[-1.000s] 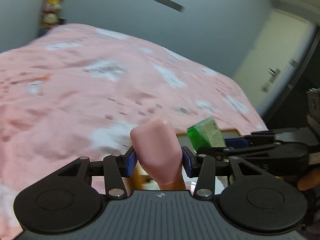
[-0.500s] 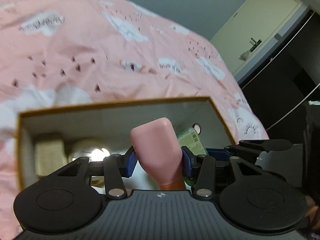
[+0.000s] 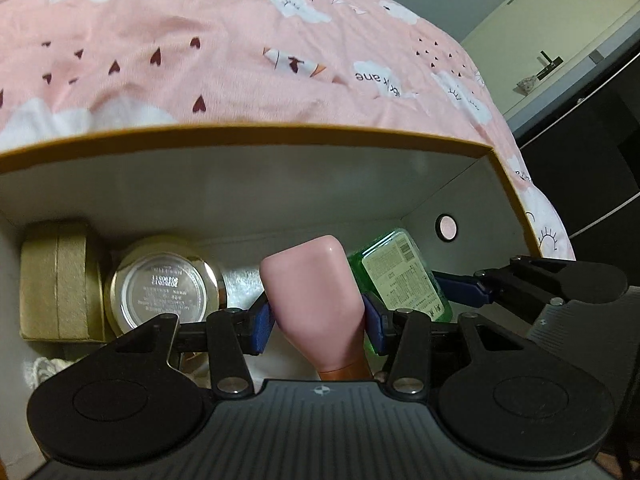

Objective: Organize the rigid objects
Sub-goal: 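Carry the green spray bottle and pink bottle over the box with both grippers, then lower both bottles into the box and open both grippers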

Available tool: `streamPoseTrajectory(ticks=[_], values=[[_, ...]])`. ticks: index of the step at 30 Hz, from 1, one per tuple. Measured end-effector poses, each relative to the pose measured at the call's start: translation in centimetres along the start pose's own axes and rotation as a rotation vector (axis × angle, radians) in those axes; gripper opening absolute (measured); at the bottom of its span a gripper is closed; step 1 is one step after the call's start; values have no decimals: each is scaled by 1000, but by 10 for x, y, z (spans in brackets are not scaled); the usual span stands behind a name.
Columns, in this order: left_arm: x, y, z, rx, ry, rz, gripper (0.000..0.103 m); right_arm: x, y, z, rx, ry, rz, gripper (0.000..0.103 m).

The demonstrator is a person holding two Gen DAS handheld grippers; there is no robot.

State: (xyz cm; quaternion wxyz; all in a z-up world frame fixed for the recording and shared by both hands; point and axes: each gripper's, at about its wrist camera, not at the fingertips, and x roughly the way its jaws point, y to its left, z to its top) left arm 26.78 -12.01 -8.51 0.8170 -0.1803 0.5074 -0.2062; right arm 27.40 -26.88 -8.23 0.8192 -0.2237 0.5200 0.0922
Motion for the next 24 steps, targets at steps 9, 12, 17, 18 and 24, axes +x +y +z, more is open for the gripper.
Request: streamPoseTrajectory(ticks=[9,12,17,18,24], values=[[3,5,-2,-15,13,5,52,12,3,1,-4,24,-18,46],[2,5,-3,-17,22,7,52,7,6,-1,-25,6,-27,48],[7,1,-4,-15,46,18,53,-6,12,-6,-71,-7,-22,54],[8,1,-4,-18,53,18,52,-8,12,-8,-80,-10,-24,54],[2,-2,-3,-9,36,8,60,-15,16,-13,-115,-22,-29,60]])
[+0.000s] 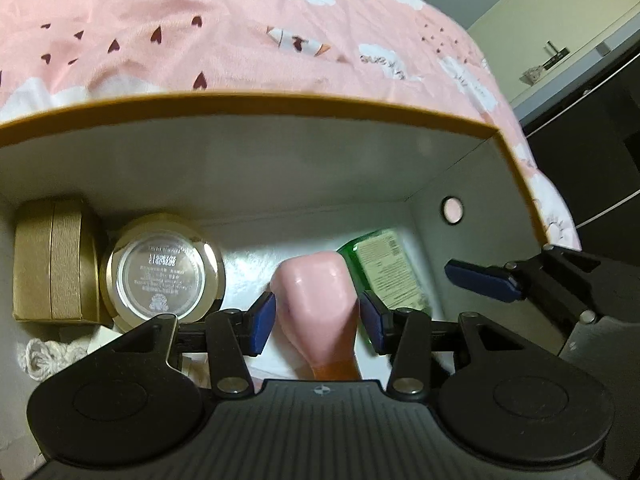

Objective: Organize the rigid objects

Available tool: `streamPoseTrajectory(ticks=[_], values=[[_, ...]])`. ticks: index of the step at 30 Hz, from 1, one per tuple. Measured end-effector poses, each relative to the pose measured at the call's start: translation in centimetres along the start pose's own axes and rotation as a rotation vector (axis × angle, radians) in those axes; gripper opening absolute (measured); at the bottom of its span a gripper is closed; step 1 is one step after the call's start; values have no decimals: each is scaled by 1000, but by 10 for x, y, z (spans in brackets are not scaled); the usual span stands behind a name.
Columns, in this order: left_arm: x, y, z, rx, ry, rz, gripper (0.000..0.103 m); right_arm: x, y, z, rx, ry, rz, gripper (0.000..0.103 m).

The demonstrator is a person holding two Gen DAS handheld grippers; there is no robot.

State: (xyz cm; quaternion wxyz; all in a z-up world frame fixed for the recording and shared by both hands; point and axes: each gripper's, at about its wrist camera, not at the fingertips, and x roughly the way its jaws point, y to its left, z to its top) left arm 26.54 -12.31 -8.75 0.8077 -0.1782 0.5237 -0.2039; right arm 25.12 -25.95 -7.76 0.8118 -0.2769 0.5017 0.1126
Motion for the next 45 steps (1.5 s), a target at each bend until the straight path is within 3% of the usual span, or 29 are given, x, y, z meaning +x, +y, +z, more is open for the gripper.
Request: streamPoseTrajectory(ticks=[1,3,5,14,18,24,28,33,38,45], values=[[-2,0,0,-6,-1,-8,66,-2,1,0,-3,-3,5,62],[-7,-2,1,-4,-14,-16,68,-5,2,0,-7,-8,5,67],[-13,-6,0,10,-30,-9,68,-6,5,3,-12,-20,-23,79],[-53,-13,-1,11,-135,-27,68,-39,-3,2,32,-80,-59,82],[-83,-18,-5,25,-222,-25,68,-66,-4,-3,92,-152,-43,85],[-131,-43,-28,198,-434,99,77,-115,-1,-18,236,-321,14,95],[-166,-54,-52,317,-573,169,89,-144,13,-29,300,-424,51,98],[-202,-59,-84,458,-664,270,97,-172,34,-51,367,-536,55,100],[-226,-46,-120,516,-731,347,103,-186,55,-76,459,-618,28,100],[-240,-9,-154,378,-714,399,103,-185,87,-108,506,-634,-56,100]])
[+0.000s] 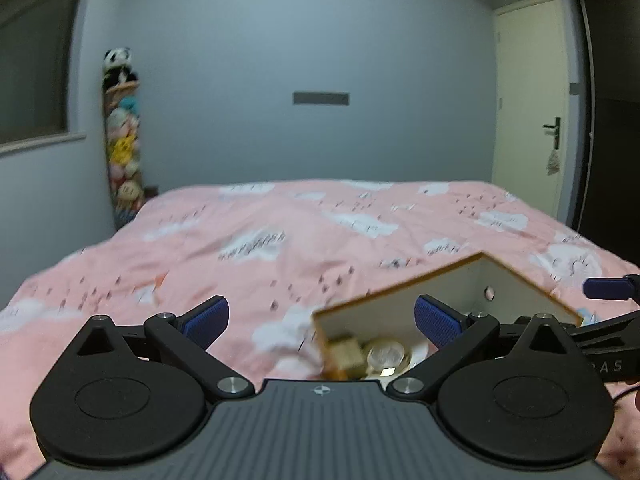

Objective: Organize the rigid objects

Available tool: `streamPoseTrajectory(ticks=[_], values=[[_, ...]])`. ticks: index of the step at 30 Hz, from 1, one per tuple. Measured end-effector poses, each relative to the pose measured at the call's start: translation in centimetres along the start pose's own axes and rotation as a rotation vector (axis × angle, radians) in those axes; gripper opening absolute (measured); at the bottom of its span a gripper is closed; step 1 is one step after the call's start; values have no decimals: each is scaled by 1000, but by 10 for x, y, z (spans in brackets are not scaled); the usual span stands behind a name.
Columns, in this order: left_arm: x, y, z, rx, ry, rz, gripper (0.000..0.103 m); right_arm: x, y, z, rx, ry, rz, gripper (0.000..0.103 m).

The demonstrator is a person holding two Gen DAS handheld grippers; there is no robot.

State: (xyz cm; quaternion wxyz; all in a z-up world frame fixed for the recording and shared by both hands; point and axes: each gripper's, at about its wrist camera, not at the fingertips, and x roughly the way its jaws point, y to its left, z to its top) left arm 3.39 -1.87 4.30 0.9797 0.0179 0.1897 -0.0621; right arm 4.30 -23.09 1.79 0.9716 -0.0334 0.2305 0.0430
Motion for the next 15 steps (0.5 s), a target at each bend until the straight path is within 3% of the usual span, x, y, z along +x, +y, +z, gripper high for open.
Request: streamPoseTrajectory(ticks=[7,11,15], values=[[6,21,-33,-63,146,114,103,7,13,-29,24,79,-28,100],[3,28,-48,-109,187,122,103,8,19,-39,22,96,-21,100],[8,21,-58,-93,239,99,103,6,25,-49,17,106,-14,100]])
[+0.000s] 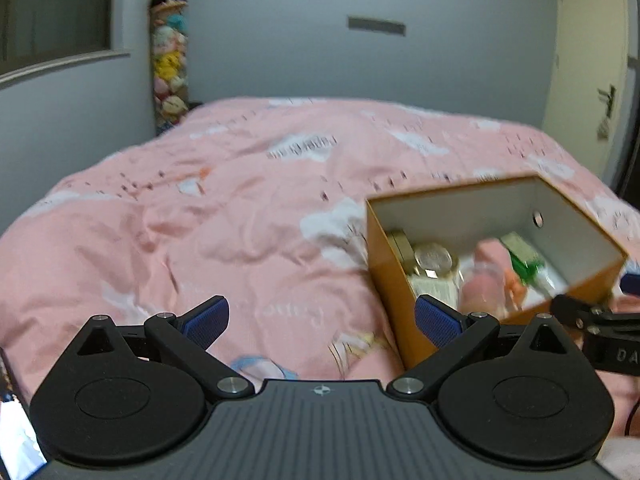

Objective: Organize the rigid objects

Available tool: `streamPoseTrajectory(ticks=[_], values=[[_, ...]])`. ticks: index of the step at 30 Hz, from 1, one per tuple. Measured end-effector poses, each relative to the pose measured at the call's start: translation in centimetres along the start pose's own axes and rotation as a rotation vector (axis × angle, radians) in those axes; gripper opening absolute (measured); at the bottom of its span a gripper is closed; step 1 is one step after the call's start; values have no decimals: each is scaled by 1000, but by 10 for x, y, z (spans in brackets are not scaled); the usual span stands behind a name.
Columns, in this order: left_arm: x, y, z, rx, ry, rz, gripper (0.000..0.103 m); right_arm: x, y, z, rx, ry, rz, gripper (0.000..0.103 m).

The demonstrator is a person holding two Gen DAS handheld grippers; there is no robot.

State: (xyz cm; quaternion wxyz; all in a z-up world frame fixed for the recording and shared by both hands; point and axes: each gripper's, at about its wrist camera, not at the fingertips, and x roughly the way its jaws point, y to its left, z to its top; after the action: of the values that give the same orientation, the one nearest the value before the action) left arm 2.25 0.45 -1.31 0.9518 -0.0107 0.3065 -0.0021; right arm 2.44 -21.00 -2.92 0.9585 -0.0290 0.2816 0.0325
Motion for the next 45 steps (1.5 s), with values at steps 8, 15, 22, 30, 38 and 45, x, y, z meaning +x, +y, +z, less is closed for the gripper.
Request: streamPoseTrajectory(ticks=[8,15,22,30,38,45], values=[[12,-16,-13,67,80,26,103,10,-7,-8,44,52,33,100],[12,-15,-13,72,84,29,103,15,-8,-8,49,68,42,100],[12,-15,-13,74,79,28,103,16,-4,-8,26,73,44,100],[13,-15,-13,75,80,27,103,17,-4,-8,31,73,43,100],[13,-14,-12,75,81,26,103,18,-5,-8,31,76,45,100],[13,-14,-11,76,80,25,103,18,-5,-8,30,76,45,100]])
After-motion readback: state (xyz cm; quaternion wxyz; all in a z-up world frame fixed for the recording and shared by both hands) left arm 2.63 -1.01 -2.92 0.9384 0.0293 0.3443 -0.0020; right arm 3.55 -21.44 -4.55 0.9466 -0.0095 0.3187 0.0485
